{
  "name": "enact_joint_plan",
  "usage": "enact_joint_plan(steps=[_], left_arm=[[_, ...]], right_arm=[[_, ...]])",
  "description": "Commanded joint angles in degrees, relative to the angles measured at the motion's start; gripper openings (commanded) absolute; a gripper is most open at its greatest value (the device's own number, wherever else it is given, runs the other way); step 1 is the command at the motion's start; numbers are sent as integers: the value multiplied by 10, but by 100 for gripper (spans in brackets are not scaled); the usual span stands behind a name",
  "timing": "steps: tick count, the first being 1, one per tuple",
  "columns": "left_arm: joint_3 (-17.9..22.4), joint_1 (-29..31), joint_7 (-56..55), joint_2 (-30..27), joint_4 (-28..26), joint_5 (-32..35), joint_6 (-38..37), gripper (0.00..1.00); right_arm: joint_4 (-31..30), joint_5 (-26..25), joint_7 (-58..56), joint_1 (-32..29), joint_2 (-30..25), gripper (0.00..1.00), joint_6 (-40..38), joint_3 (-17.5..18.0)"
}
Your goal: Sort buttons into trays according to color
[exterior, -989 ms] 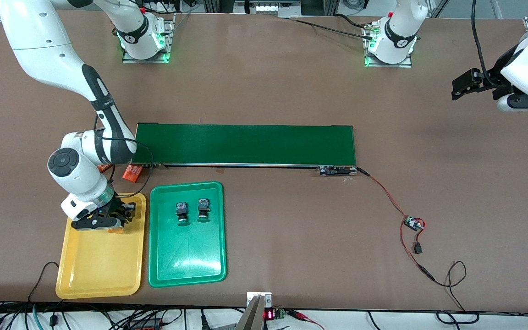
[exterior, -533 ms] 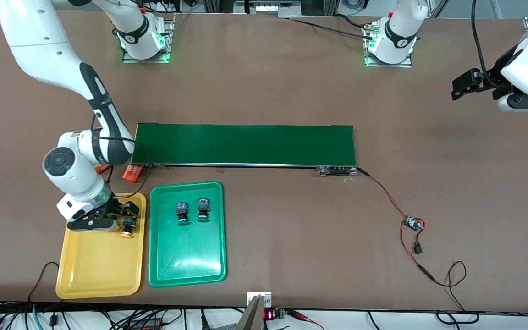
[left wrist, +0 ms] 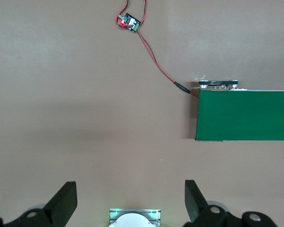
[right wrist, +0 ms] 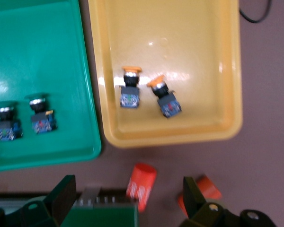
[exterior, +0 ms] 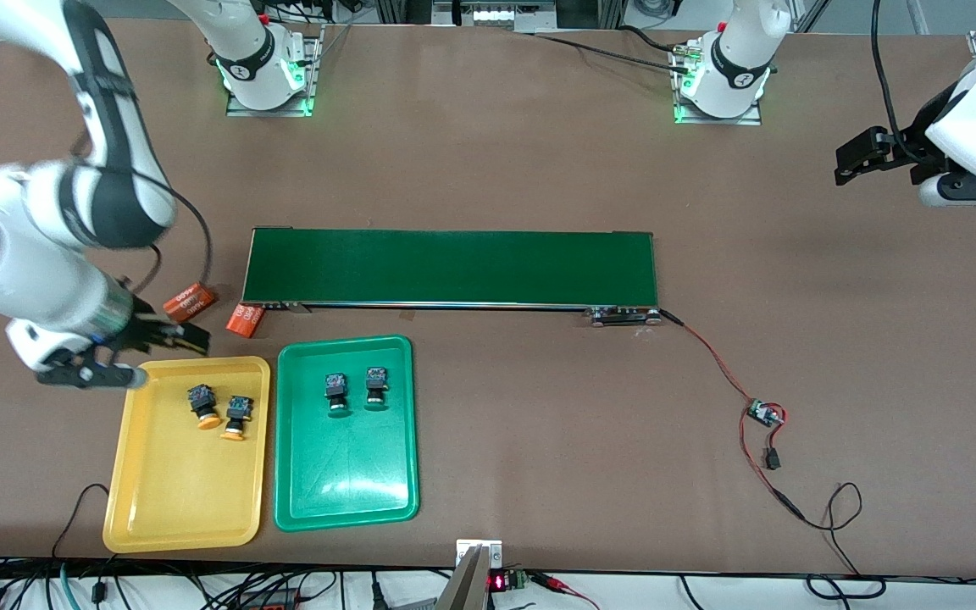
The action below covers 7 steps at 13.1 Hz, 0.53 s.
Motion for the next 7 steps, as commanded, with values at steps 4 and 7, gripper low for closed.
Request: enact_joint_plan(steps=[4,7], left_arm=[[0,0,2,9,19,-8,-15,100],[0,0,2,8,19,-8,-15,100]], right_arm=[[13,-25,-54,-31,-122,100,-180,-7],[12,-24,-41,-28,-163,100,-251,-7]])
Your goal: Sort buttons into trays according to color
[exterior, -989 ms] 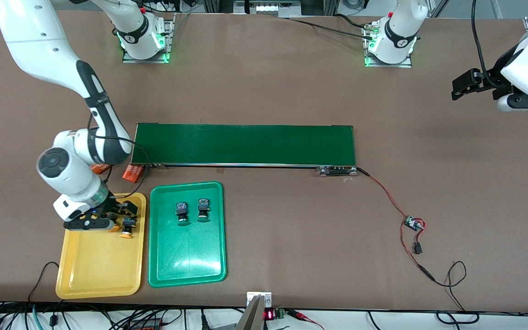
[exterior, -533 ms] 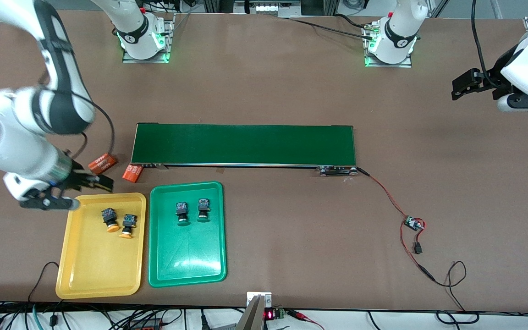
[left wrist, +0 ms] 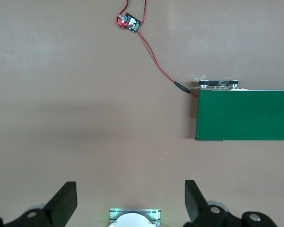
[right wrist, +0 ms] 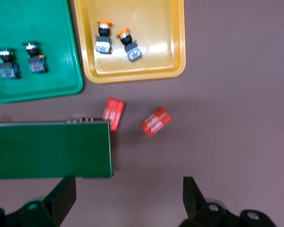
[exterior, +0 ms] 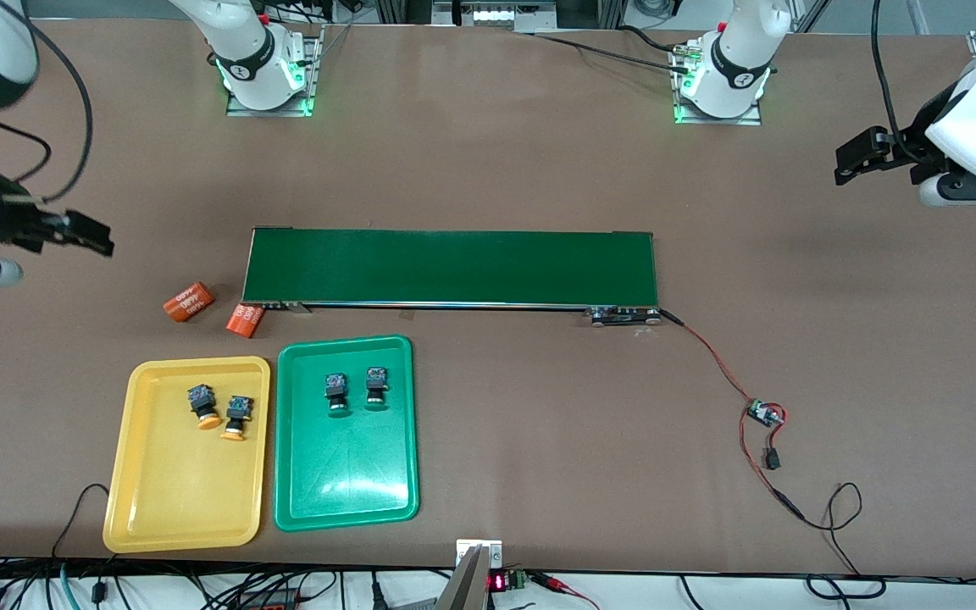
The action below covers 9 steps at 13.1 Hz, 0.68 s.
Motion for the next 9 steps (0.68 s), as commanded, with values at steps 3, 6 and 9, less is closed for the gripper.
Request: enact_joint_plan(steps=[3,6,9], left_arm=[[0,0,2,9,19,-8,-15,100],[-1,0,2,8,19,-8,-15,100],[-1,0,2,8,19,-8,-15,100]], right_arm=[[-3,0,7,6,-28,100,-46,7],[-3,21,8,20,-27,100,-35,8],[-3,44,11,28,-23,100,-18,9]])
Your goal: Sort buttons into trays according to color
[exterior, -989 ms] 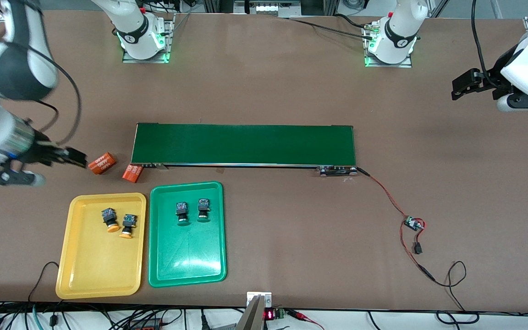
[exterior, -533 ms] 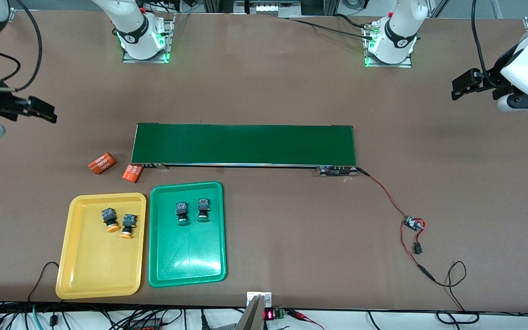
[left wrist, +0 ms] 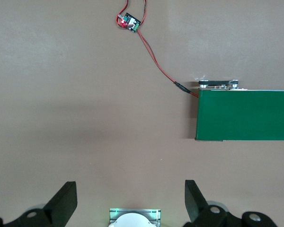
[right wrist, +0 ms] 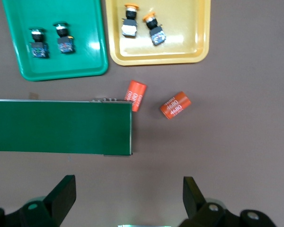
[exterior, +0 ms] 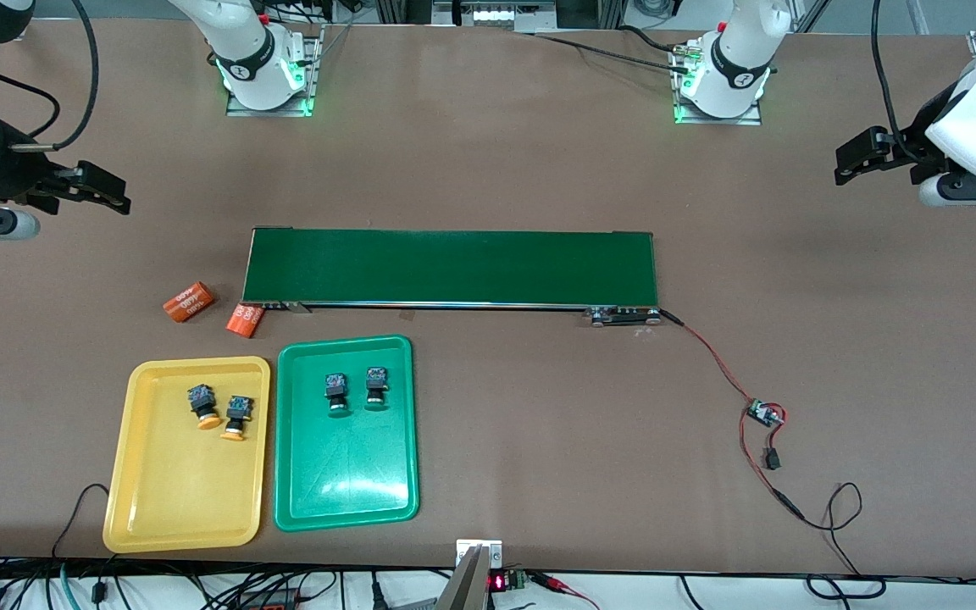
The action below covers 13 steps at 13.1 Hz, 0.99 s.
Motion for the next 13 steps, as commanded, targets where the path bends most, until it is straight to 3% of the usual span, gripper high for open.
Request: enact_joint_plan(steps=[1,13], left_arm=[[-1,0,2,8,19,-8,-15,100],[0,0,6,9,20,-7,-14,100]], right_arm=[[-1,12,6,11,0,100,3,-1],[28,4,1,33,25,100,1,-1]])
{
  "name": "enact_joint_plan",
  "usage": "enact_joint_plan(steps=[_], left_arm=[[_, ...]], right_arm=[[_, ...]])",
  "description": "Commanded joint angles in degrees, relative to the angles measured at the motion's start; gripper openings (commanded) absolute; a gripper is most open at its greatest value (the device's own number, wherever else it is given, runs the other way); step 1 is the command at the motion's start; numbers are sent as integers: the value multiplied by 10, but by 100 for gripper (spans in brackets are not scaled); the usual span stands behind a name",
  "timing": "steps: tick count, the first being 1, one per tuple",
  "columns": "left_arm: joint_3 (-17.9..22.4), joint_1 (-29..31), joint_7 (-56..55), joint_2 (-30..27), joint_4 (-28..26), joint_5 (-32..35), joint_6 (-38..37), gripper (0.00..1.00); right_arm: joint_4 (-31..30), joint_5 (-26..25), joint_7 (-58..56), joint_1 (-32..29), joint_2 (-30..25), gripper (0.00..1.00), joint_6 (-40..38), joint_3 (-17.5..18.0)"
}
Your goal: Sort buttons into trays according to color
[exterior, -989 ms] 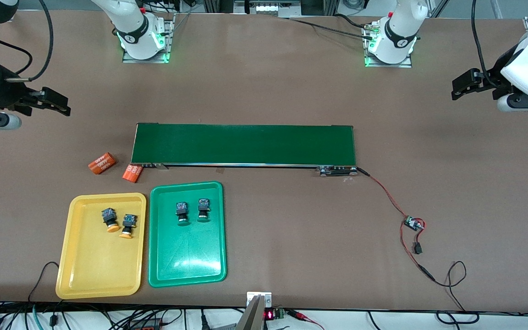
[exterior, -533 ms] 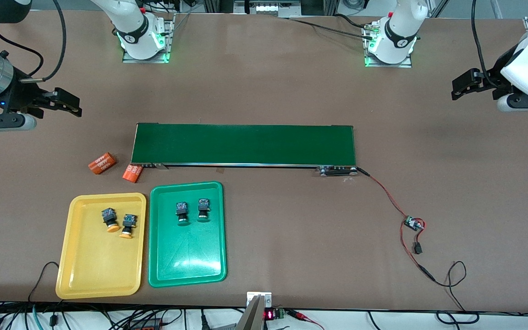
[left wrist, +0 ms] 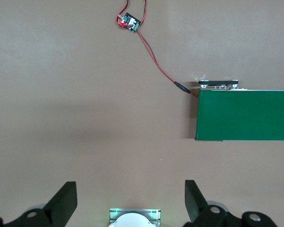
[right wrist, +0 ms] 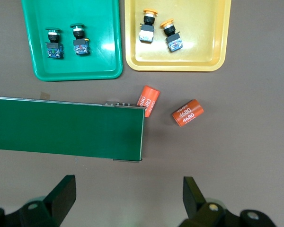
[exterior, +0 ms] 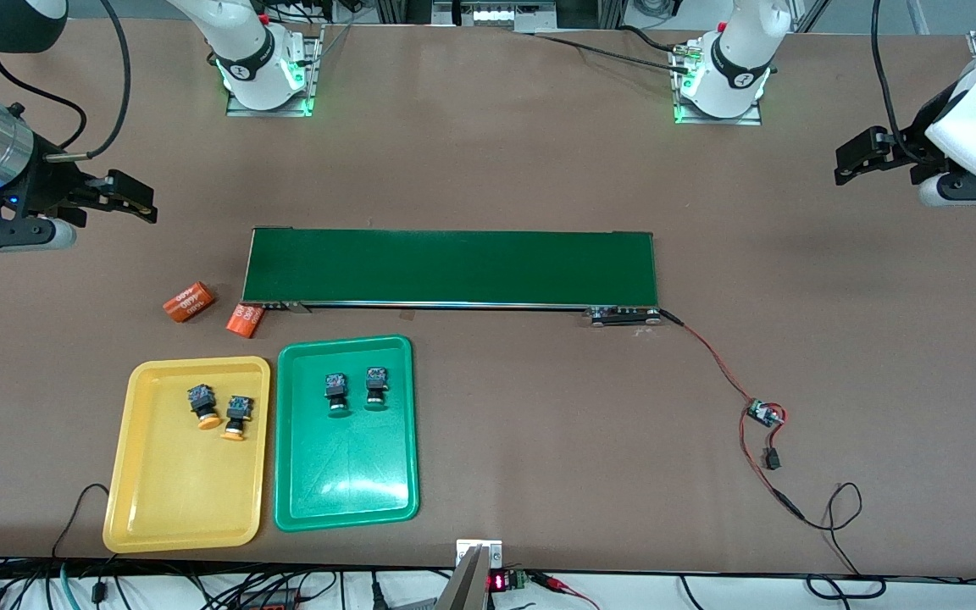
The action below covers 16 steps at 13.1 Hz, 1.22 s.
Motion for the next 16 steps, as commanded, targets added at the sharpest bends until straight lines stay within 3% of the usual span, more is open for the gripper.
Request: enact_joint_plan(steps=[1,16], left_arm=[[0,1,6,9,19,-7,-14,100],[-1,0,6,9,20,-7,-15,100]], right_arm=[[15,2,3,5,8,100,-6,-1],[15,6,-7,-11,11,100,-8,-8]])
